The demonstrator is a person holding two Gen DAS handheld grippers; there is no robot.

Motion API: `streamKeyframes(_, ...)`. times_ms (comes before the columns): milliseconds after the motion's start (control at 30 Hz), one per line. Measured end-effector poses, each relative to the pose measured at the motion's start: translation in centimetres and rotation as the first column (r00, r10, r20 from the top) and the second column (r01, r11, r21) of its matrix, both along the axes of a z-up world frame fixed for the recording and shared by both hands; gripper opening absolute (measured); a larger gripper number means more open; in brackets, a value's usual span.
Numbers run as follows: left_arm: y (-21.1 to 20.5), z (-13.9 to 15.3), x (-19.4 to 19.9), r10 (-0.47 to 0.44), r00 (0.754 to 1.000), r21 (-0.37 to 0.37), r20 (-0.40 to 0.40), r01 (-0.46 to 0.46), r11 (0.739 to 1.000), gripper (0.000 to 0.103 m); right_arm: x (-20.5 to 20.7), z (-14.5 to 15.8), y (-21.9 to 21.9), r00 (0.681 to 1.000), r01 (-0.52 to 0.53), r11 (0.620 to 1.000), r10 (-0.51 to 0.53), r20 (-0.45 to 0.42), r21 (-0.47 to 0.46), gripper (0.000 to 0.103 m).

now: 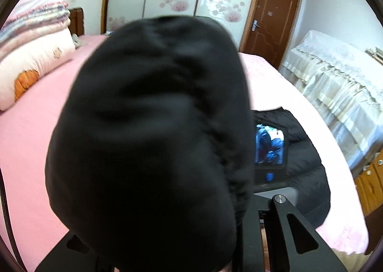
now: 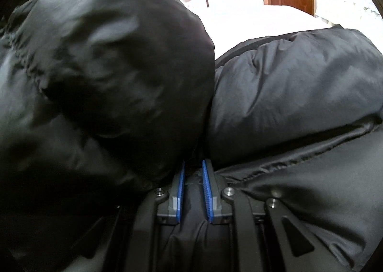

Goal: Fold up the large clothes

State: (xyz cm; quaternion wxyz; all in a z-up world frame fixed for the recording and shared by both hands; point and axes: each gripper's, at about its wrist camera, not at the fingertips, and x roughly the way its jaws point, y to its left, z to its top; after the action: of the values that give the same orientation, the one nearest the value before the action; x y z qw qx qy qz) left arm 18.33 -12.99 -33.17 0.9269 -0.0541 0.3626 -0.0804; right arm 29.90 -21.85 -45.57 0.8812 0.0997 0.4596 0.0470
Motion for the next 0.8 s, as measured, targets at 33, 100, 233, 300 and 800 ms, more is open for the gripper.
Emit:
streamKeyframes(33,-0.2,0.2,-0.1,0.012,1.000,0.017,0.008,-0.012,1.000,0.022,0.2,0.5,-0.5,1.000,-0.016,1.000,0.016,-0.020,0.023,0.016)
streamKeyframes(100,-0.7,0.4,-0.3,0.034,0.999,0.035,0.008,-0.034,0.999,0.022,0.4,1.5,-1.8,0.998,-0.028,0.996,0.033,-0.058,0.079,0.016)
streamKeyframes(233,-1.2,0.5,0.4,0.078,0.997,0.079,-0.002,-0.077,0.994,0.022,-0.4,5.0,-5.6,0.999,-0.011,0.989,0.017,-0.043,0.149,0.016)
streamKeyframes(300,-2.1,1.0,1.2,0.100,0.995,0.088,-0.006,-0.099,0.991,0.022,-0.6,6.4,-7.1,1.000,-0.011,0.993,0.014,-0.024,0.119,0.016)
streamKeyframes(800,-8.4,1.8,0.5,0.081,0.994,0.298,0.070,-0.098,0.950,0.023,1.5,2.9,-12.7,0.996,-0.055,0.997,0.058,-0.069,0.046,0.016)
